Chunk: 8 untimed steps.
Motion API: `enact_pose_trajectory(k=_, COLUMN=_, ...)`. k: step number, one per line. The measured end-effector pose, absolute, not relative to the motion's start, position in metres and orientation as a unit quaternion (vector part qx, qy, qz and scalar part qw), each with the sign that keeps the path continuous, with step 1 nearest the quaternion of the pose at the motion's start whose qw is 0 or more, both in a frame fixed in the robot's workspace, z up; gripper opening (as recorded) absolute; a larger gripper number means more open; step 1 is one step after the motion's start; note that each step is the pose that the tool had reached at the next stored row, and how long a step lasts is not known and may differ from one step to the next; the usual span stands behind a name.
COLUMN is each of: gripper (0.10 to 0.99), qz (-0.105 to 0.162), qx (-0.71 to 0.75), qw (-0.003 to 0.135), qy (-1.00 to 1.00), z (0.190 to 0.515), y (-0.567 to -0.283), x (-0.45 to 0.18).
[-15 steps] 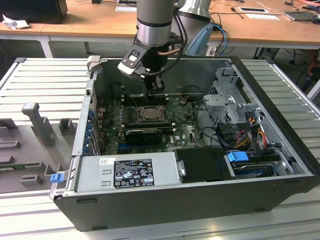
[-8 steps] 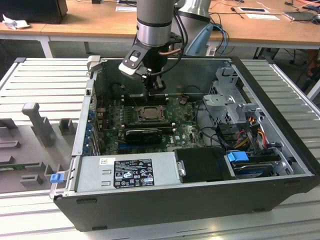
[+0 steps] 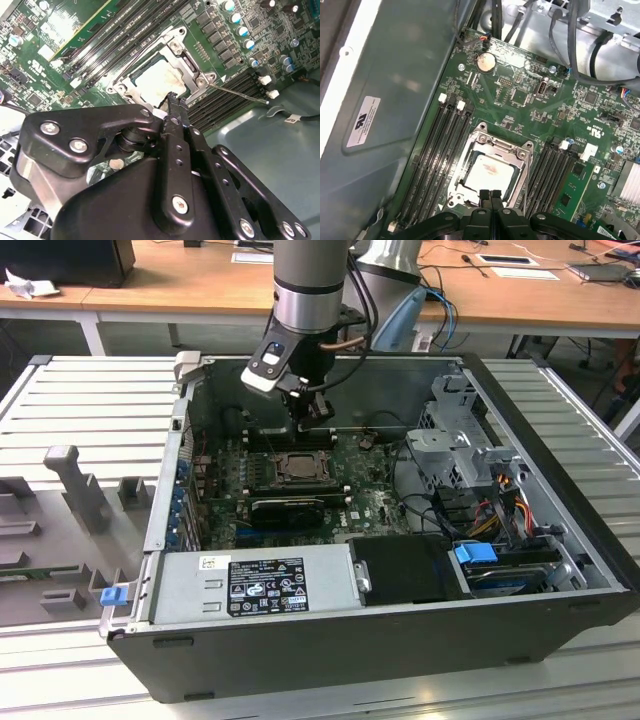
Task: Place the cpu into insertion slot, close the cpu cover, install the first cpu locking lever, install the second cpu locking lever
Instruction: 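Install the first cpu locking lever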
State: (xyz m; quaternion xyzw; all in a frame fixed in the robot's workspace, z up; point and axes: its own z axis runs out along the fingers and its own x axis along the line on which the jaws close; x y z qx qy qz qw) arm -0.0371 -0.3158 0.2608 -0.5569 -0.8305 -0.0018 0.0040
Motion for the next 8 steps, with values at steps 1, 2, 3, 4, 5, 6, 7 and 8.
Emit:
enact_pose_trajectory(k=1, gripper=0.106, qz=-0.002, qx=-0.554, qw=0.004, qy=-0.833, z=0.2608, y=-0.3158, x=-0.0371)
enact_pose_trajectory(k=2, gripper=0.106, qz=-0.002, qx=-0.551, qw=0.004, qy=-0.834, z=0.2608, y=-0.3158, x=-0.0371)
enact_pose_trajectory(k=3, gripper=0.106, qz=-0.002, qx=-0.549, qw=0.004, qy=-0.836, z=0.2608, y=-0.3158, x=-0.0371)
enact_pose_trajectory(k=4, gripper=0.106, qz=-0.002, qx=-0.541, qw=0.004, qy=-0.841, z=0.2608, y=-0.3158, x=-0.0371)
enact_pose_trajectory(k=5, gripper=0.106, qz=-0.002, qx=-0.536, qw=0.004, qy=-0.844, z=0.2608, y=-0.3158, x=-0.0371)
enact_pose_trajectory(k=6, gripper=0.106, qz=-0.002, qx=-0.532, qw=0.004, qy=-0.847, z=0.2608, y=-0.3158, x=-0.0371)
enact_pose_trajectory(k=7, gripper=0.106, qz=-0.002, qx=-0.529, qw=0.004, qy=-0.849, z=0.2608, y=-0.3158, x=-0.0371)
enact_pose_trajectory(k=8, gripper=0.106, qz=-0.002, qx=-0.527, qw=0.004, qy=-0.850, z=0.2608, y=-0.3158, x=-0.0371)
